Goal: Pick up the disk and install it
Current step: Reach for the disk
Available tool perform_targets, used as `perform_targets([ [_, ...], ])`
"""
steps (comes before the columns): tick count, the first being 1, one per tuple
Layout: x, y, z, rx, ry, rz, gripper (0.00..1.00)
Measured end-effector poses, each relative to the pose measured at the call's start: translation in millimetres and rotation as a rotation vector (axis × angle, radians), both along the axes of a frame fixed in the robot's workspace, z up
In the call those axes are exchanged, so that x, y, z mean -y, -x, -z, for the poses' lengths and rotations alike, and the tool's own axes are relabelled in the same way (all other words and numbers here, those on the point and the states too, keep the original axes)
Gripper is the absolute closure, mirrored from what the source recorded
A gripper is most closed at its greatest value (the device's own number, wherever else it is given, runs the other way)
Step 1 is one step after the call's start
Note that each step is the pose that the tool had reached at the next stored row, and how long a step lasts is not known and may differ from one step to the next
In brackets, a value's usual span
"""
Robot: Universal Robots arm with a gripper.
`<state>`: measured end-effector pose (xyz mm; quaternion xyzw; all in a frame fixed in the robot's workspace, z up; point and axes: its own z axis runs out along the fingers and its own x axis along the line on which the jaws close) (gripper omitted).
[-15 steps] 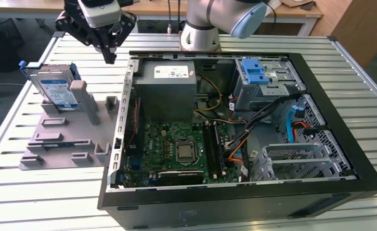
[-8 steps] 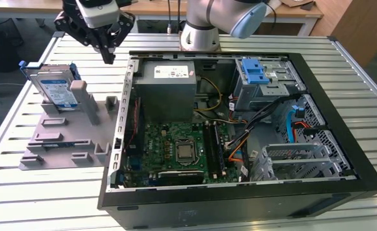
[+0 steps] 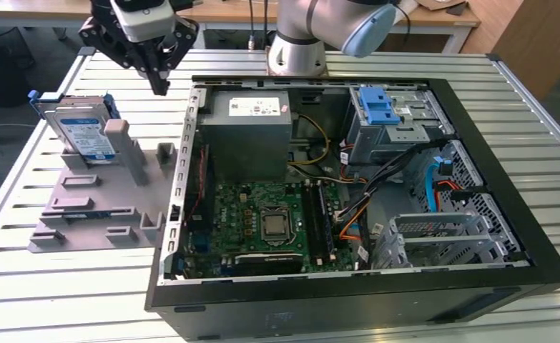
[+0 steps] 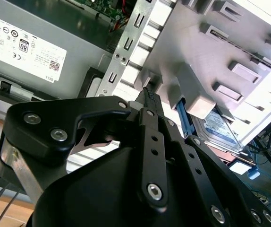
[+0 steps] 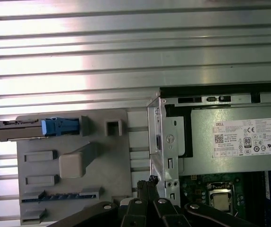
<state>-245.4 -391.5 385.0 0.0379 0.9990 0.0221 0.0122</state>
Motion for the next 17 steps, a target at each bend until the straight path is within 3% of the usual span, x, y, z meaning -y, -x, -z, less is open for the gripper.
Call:
perform_targets([
  [17,-0.8,3.6,1.1,0.0001,-0.0001,0.0,0.89],
])
